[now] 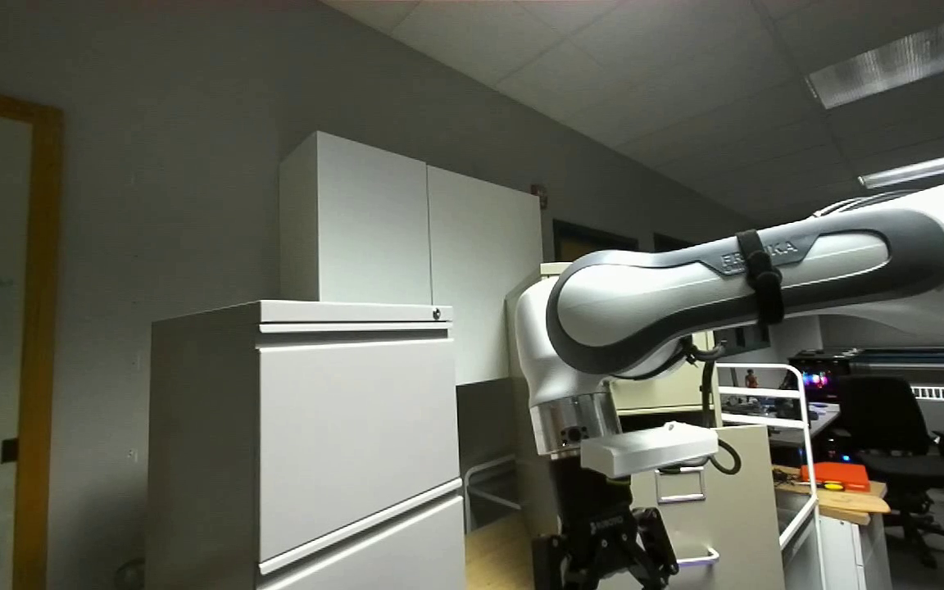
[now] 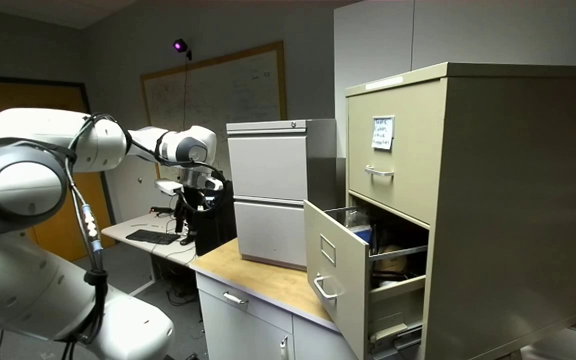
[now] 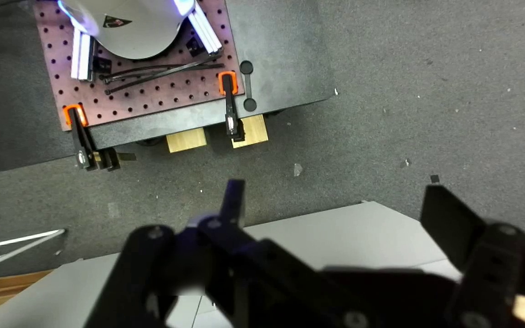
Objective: Close the bottom drawer
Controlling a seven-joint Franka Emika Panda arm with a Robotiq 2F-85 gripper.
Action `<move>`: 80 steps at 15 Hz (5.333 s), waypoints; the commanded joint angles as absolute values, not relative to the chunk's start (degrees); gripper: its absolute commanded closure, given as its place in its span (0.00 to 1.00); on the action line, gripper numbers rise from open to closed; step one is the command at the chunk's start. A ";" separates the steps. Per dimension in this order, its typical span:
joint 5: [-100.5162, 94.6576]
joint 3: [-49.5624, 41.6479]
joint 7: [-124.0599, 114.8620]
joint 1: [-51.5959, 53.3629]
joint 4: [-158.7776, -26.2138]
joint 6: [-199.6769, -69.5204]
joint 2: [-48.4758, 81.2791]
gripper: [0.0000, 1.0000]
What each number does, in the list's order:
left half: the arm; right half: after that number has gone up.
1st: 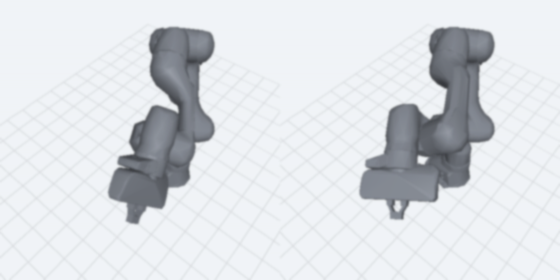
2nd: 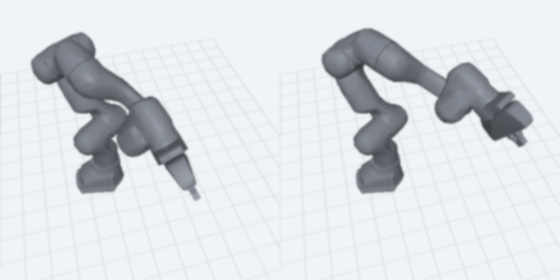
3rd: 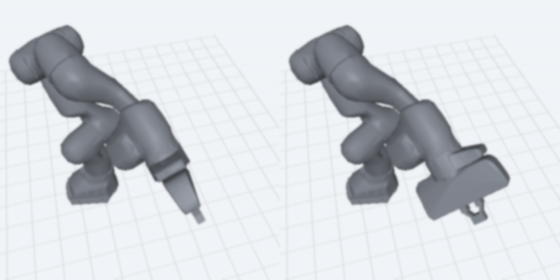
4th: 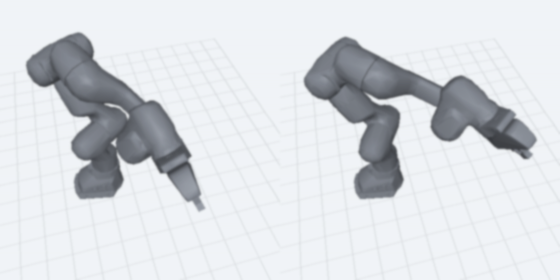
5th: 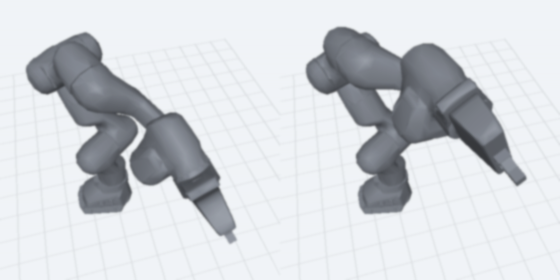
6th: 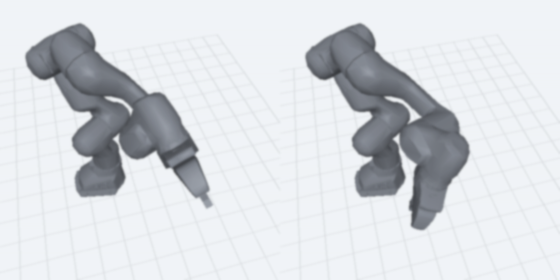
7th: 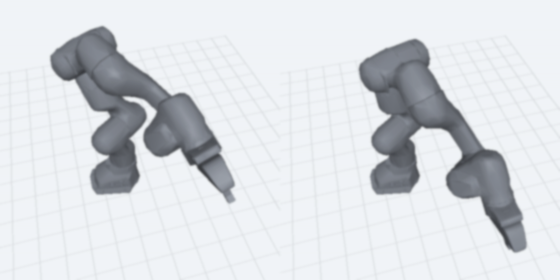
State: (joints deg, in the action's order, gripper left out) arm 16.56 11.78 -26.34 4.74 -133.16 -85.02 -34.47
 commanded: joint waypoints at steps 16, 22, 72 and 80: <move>2.20 8.86 -46.98 -12.29 -142.30 -117.36 -34.40 1.00; -5.22 7.29 -58.79 -19.16 -144.93 -129.37 -32.78 1.00; -88.09 0.49 -140.56 -2.03 -118.69 -135.95 -2.81 1.00; -78.87 -1.48 -136.57 -1.36 -129.00 -139.40 -14.29 1.00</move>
